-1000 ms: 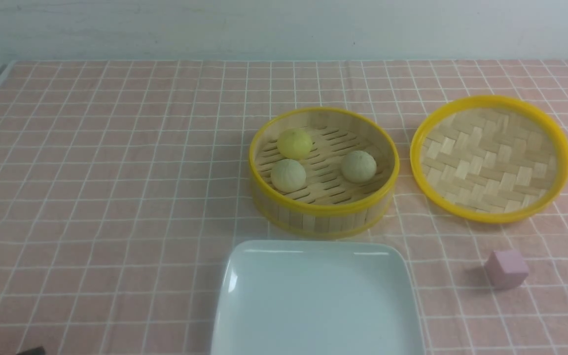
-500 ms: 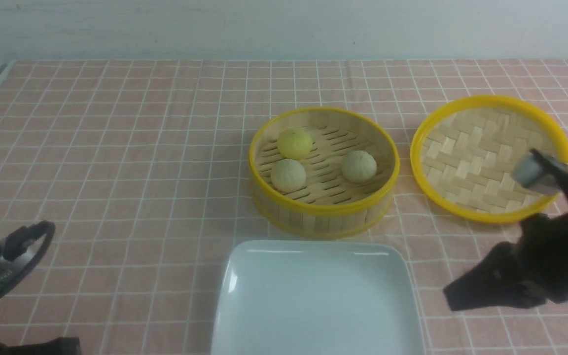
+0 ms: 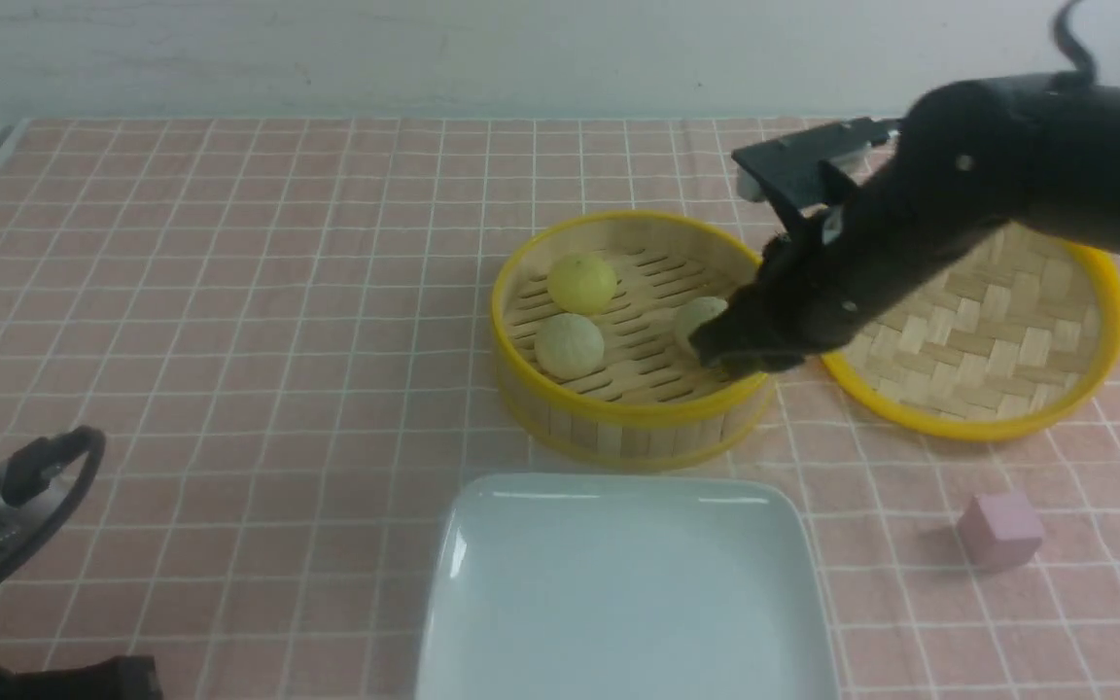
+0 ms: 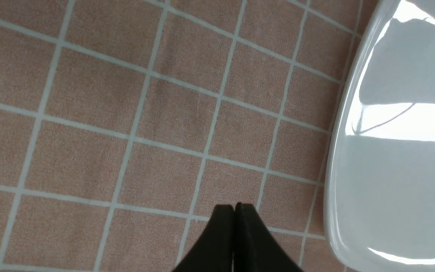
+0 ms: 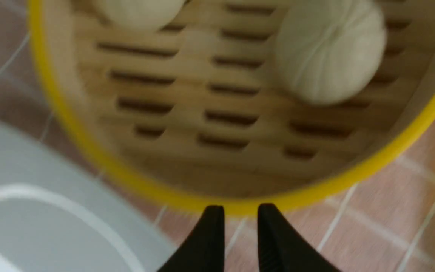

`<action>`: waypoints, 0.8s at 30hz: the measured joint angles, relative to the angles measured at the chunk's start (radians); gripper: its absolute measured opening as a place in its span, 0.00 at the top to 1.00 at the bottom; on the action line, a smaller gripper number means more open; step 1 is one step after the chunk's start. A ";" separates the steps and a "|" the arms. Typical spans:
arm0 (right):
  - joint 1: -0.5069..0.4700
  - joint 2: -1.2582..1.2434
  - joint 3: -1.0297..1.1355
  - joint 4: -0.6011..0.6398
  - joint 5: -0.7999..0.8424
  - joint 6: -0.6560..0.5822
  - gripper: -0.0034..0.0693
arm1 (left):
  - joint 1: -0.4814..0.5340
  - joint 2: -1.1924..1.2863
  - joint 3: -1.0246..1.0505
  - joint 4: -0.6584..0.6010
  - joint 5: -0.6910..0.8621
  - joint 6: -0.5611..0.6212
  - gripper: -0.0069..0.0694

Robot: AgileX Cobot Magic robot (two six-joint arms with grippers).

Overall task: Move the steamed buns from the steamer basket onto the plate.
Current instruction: Use the right arm to grab the steamed stuffed bun that is closest to it, then use the right arm to put the steamed stuffed bun into the plate

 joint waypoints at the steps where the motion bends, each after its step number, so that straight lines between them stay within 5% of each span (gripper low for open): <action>1: 0.000 0.039 -0.045 -0.045 -0.005 0.033 0.63 | 0.000 0.000 0.000 0.000 -0.002 0.000 0.87; 6: 0.000 0.176 -0.197 -0.210 -0.049 0.187 0.44 | 0.000 0.000 0.000 0.004 -0.010 0.001 0.87; 11: 0.000 0.238 -0.225 -0.240 -0.083 0.243 0.40 | 0.000 0.000 0.000 0.018 -0.017 0.001 0.86; 13: 0.000 0.259 -0.227 -0.226 -0.091 0.246 0.46 | 0.000 0.000 0.000 0.019 -0.017 0.001 0.85; 19: 0.000 0.253 -0.230 -0.166 -0.086 0.245 0.90 | 0.000 0.000 0.000 0.019 -0.017 0.001 0.84; 24: 0.001 0.099 -0.224 -0.101 0.114 0.166 0.92 | 0.000 0.000 0.000 0.019 -0.021 0.001 0.83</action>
